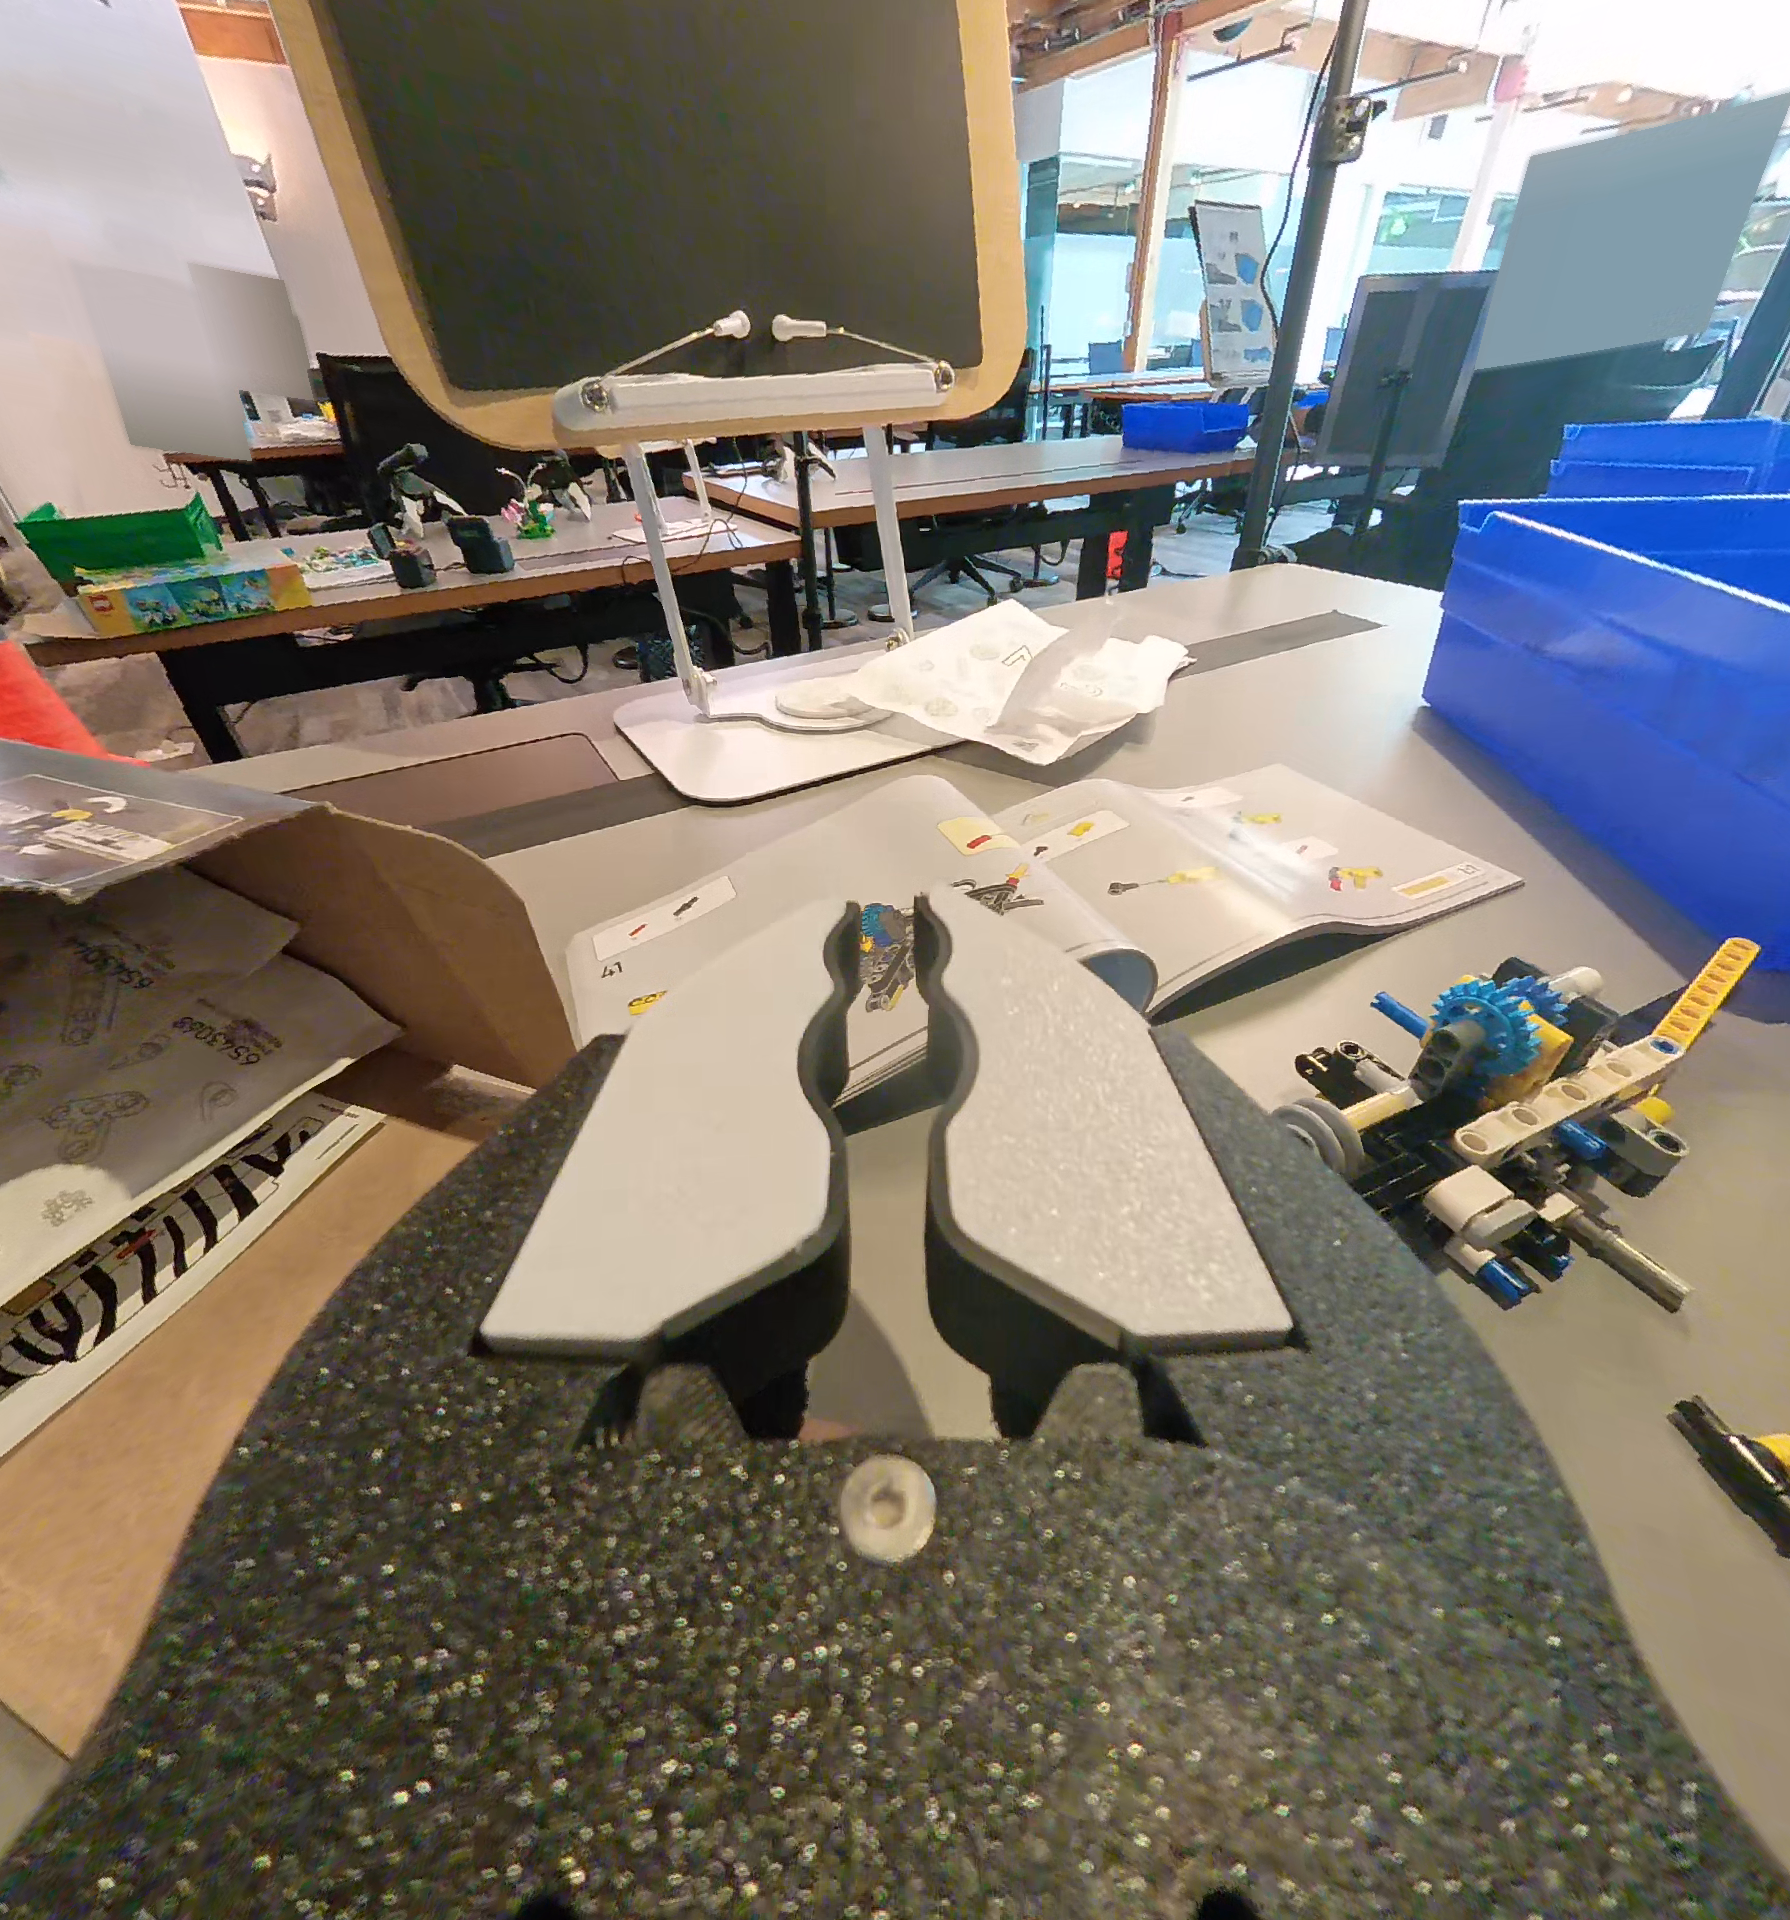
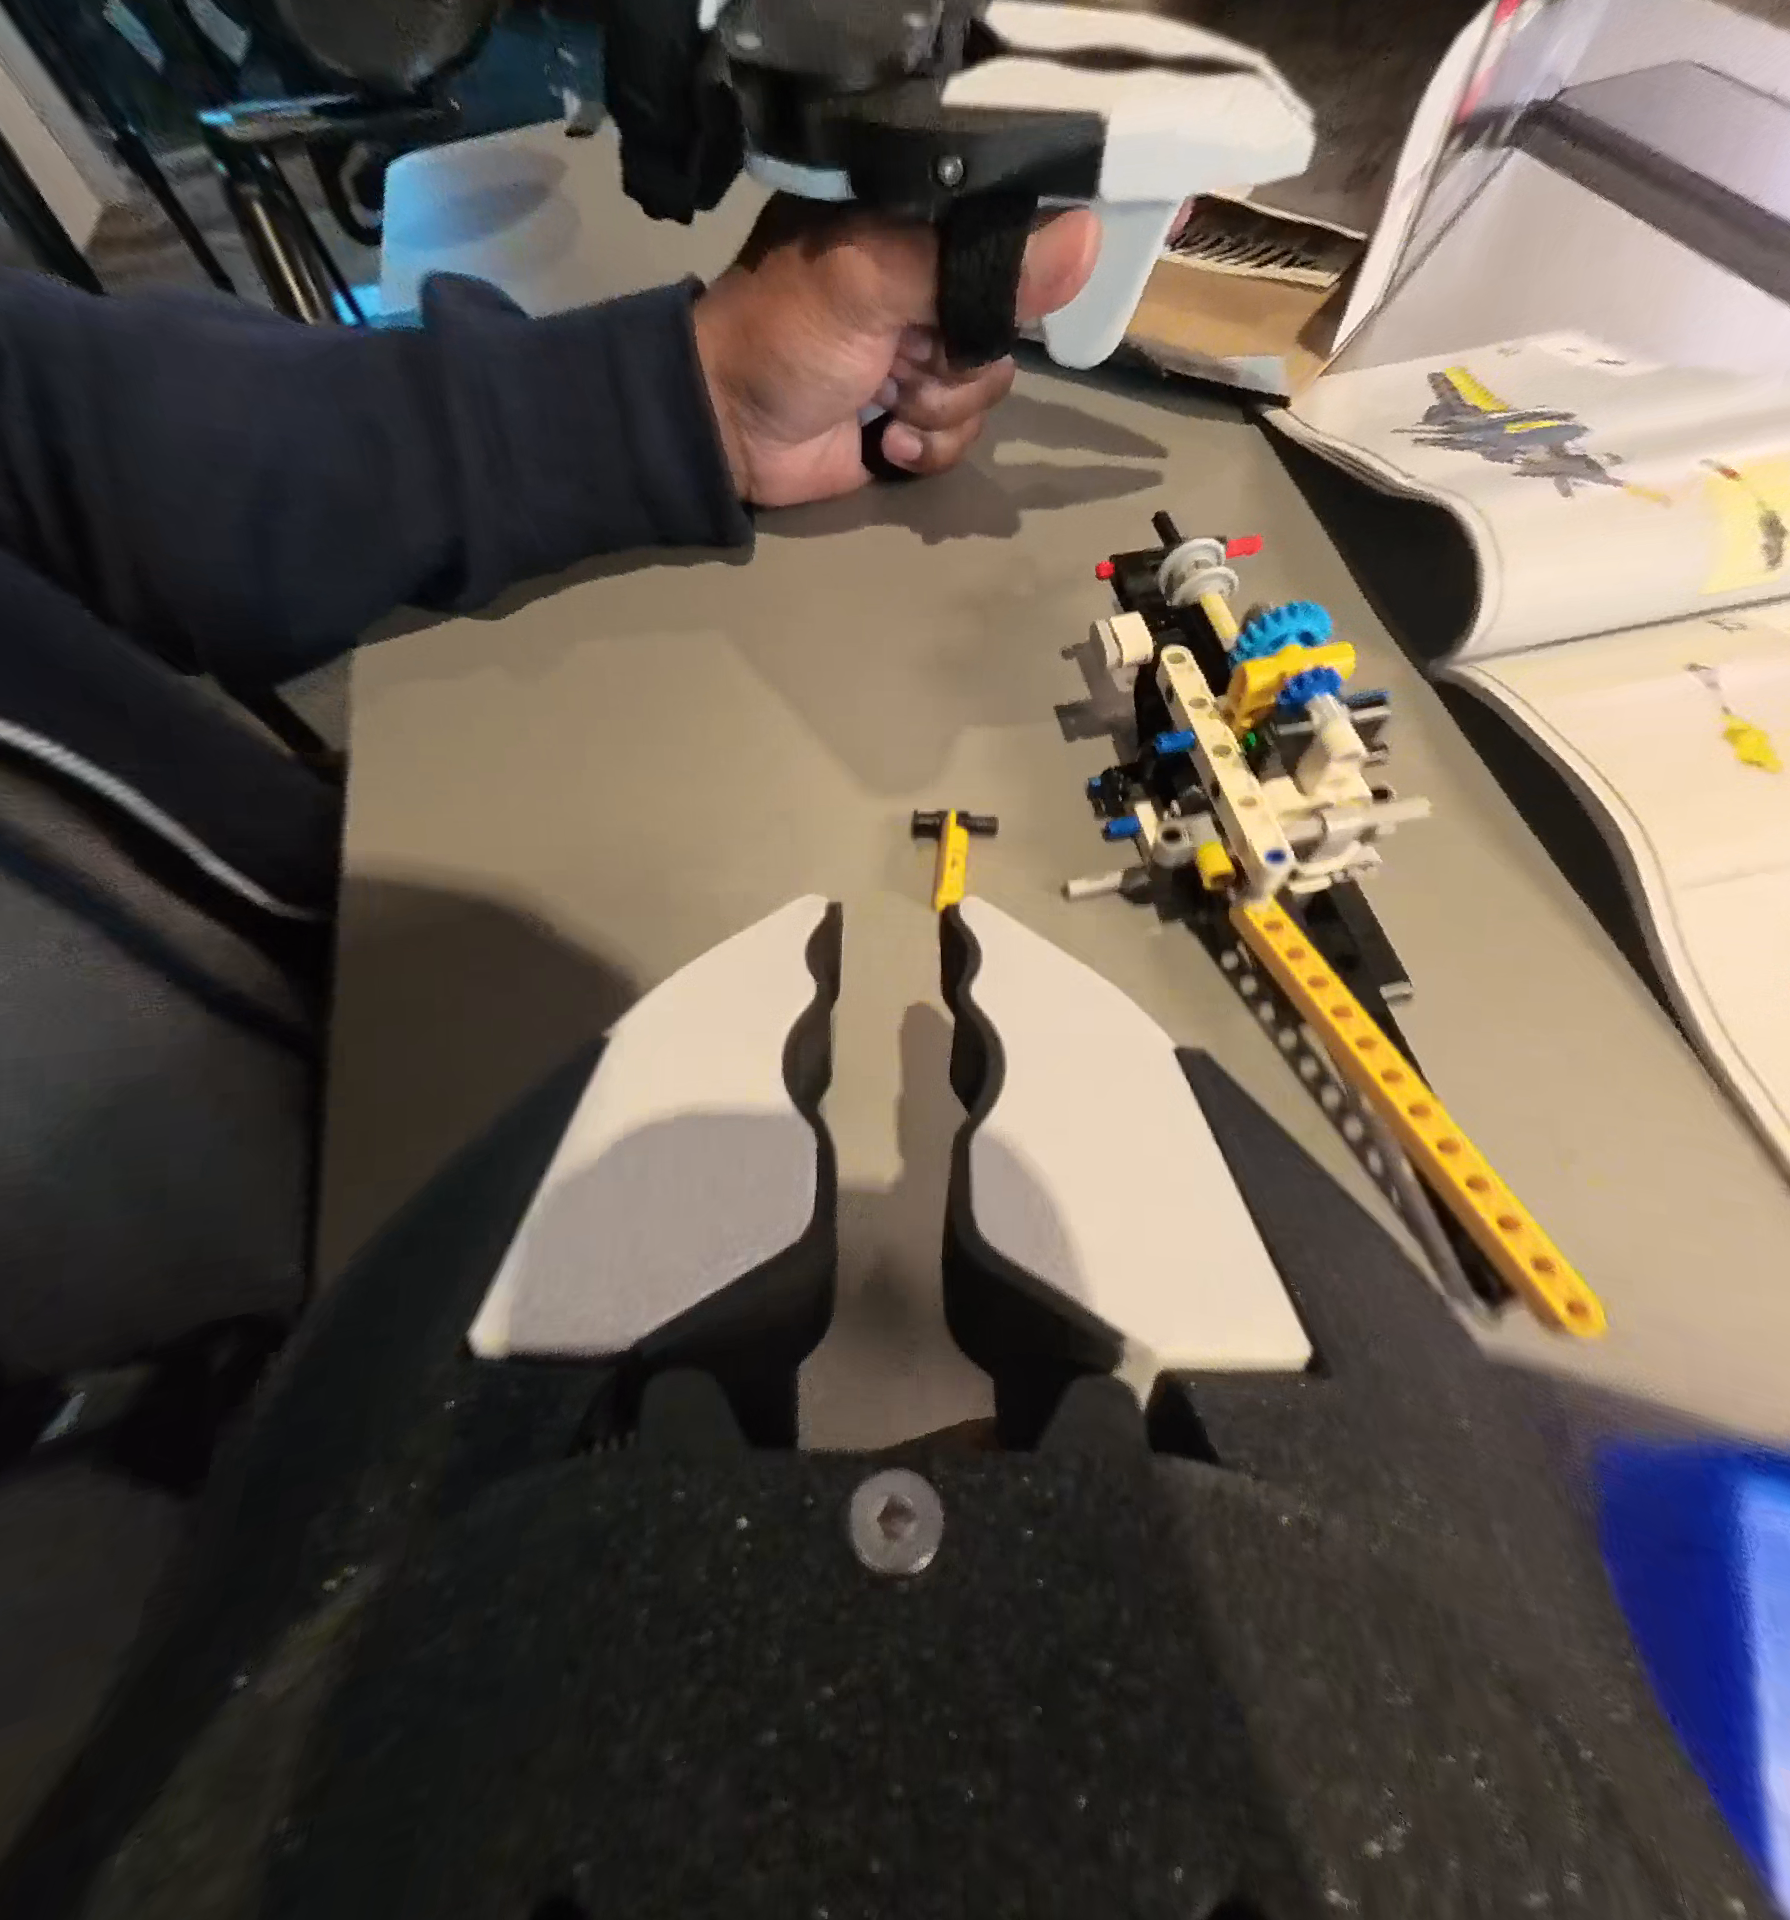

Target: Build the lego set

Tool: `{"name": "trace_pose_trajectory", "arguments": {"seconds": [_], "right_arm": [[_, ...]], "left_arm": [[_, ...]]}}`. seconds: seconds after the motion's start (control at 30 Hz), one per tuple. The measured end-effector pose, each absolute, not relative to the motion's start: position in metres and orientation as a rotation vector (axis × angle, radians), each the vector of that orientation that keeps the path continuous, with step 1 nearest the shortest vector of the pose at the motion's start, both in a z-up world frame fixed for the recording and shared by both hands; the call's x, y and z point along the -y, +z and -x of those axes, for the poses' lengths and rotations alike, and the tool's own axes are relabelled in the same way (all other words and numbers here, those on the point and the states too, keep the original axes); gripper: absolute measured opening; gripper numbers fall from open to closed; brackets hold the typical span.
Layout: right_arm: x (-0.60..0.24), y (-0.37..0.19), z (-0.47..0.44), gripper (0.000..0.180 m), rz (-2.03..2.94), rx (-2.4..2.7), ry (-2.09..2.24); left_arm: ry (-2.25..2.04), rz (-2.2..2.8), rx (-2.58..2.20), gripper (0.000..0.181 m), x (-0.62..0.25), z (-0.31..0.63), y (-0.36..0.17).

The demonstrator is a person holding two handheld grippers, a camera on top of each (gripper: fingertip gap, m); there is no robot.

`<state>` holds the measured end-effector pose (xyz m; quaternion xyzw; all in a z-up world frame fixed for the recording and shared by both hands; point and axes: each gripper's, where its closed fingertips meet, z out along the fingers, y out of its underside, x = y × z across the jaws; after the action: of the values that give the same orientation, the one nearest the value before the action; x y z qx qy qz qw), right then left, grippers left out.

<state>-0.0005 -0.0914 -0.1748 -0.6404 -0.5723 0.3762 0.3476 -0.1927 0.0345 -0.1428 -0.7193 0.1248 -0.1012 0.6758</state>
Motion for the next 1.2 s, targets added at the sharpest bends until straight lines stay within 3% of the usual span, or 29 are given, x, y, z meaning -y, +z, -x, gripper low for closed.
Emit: {"name": "trace_pose_trajectory", "arguments": {"seconds": [0.2,0.37,0.5,0.73,1.2], "right_arm": [[0.096,-0.133,-0.074,0.016,1.691,1.5,1.024],[0.019,-0.104,-0.141,0.014,1.649,1.602,0.609],[-0.023,-0.127,-0.156,0.014,1.572,1.839,0.413],[-0.038,-0.183,-0.144,0.013,1.569,2.092,0.456],[-0.043,-0.206,-0.123,0.014,1.585,2.154,0.595]], "left_arm": [[-0.205,1.63,-0.299,0.009,-0.036,0.19,-0.145],[-0.181,1.65,-0.324,0.009,-0.037,0.186,-0.149],[-0.156,1.658,-0.345,0.01,-0.038,0.184,-0.151],[-0.143,1.67,-0.361,0.01,-0.039,0.182,-0.153],[-0.164,1.669,-0.382,0.009,-0.04,0.179,-0.154]]}}
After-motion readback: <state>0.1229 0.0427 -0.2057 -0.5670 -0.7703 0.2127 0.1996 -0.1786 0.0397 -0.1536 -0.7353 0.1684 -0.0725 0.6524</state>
